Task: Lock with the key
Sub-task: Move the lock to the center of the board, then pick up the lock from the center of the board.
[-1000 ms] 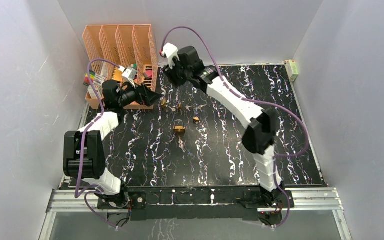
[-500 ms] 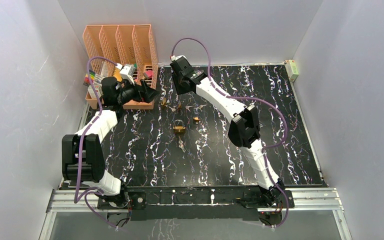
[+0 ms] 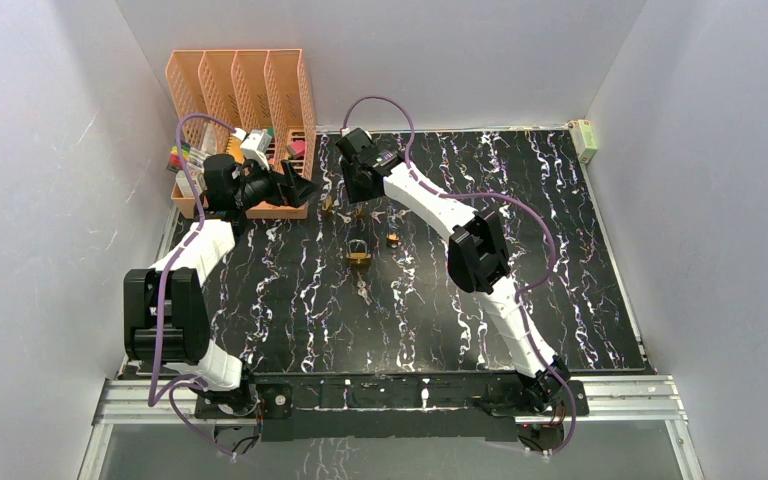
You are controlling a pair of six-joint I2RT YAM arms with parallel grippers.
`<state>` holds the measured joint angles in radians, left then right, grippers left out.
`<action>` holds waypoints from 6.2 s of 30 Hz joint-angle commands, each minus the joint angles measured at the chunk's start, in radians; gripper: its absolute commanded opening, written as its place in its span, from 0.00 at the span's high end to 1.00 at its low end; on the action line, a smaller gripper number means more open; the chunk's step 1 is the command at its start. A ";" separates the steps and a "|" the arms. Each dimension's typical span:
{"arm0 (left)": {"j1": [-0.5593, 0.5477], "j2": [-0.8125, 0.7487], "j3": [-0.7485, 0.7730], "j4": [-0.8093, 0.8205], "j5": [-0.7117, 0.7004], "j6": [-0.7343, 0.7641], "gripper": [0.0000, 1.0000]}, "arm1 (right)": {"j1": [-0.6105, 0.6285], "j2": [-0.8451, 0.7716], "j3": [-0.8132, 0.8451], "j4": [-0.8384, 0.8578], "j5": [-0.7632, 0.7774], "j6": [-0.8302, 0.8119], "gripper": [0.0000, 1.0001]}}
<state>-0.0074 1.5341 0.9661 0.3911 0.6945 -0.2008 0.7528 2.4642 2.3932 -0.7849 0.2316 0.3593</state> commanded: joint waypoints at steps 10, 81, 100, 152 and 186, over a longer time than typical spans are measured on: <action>0.006 0.004 0.055 -0.025 0.006 0.028 0.02 | -0.001 0.024 0.028 0.023 -0.015 0.032 0.59; 0.006 0.009 0.054 -0.050 -0.003 0.068 0.02 | -0.043 -0.259 -0.403 0.164 -0.603 -0.802 1.00; 0.006 0.014 0.058 -0.058 -0.003 0.072 0.02 | -0.043 -0.207 -0.405 0.120 -0.621 -0.865 1.00; 0.108 0.030 0.077 -0.153 -0.355 -0.084 0.03 | 0.093 -0.119 0.007 0.262 -0.029 -0.063 0.27; 0.160 0.031 0.106 -0.190 -0.312 -0.083 0.03 | 0.127 0.123 0.113 0.340 0.222 0.133 0.48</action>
<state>0.1425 1.5898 1.0340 0.2081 0.3599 -0.2916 0.8937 2.5819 2.4649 -0.4907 0.4507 0.4542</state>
